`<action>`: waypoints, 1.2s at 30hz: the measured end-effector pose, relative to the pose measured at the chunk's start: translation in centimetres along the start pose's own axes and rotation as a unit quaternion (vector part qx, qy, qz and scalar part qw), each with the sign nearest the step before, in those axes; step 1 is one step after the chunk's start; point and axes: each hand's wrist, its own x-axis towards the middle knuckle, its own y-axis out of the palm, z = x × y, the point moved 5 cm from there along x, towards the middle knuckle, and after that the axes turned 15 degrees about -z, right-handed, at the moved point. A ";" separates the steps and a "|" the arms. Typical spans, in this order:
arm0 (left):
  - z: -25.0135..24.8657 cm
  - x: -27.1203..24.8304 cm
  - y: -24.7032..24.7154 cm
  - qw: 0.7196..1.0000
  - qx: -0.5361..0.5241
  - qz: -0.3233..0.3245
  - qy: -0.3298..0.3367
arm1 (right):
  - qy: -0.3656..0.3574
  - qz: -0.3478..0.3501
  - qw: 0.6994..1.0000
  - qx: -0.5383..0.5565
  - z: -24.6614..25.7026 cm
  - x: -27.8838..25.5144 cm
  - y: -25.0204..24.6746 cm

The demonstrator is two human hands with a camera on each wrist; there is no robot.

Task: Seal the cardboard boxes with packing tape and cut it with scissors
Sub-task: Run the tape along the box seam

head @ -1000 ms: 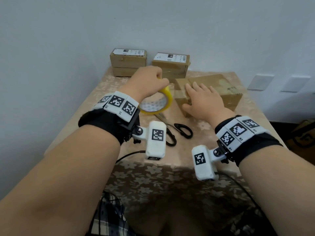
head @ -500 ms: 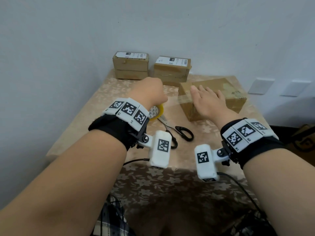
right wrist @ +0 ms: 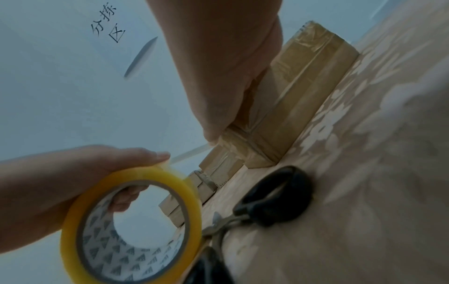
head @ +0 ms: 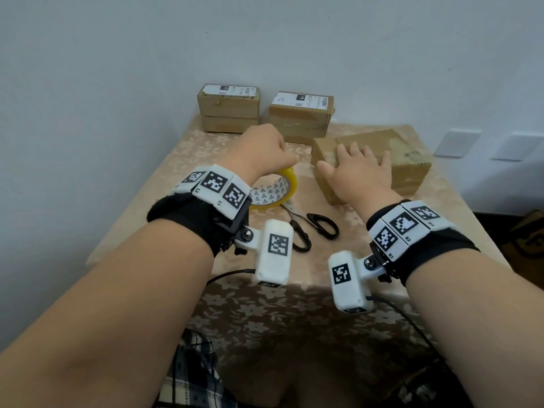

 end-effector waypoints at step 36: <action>0.0 -1.4 -0.6 0.995 -0.079 -0.049 0.021 | -0.058 -0.086 0.994 0.021 1.2 -0.6 0.5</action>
